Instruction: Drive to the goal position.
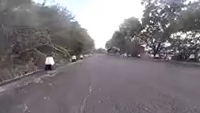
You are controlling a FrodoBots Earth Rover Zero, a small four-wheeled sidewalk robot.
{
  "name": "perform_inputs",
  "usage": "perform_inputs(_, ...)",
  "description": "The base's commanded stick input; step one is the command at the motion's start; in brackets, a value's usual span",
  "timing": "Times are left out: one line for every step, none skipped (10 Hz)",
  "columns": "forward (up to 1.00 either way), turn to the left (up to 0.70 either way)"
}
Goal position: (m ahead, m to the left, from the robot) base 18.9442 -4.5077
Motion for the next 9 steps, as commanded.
perform_inputs(0.85,0.01)
perform_inputs(0.85,0.01)
perform_inputs(0.85,0.01)
perform_inputs(0.85,0.01)
perform_inputs(0.85,0.01)
perform_inputs(0.85,0.01)
perform_inputs(0.85,0.01)
perform_inputs(0.85,0.01)
perform_inputs(0.85,0.01)
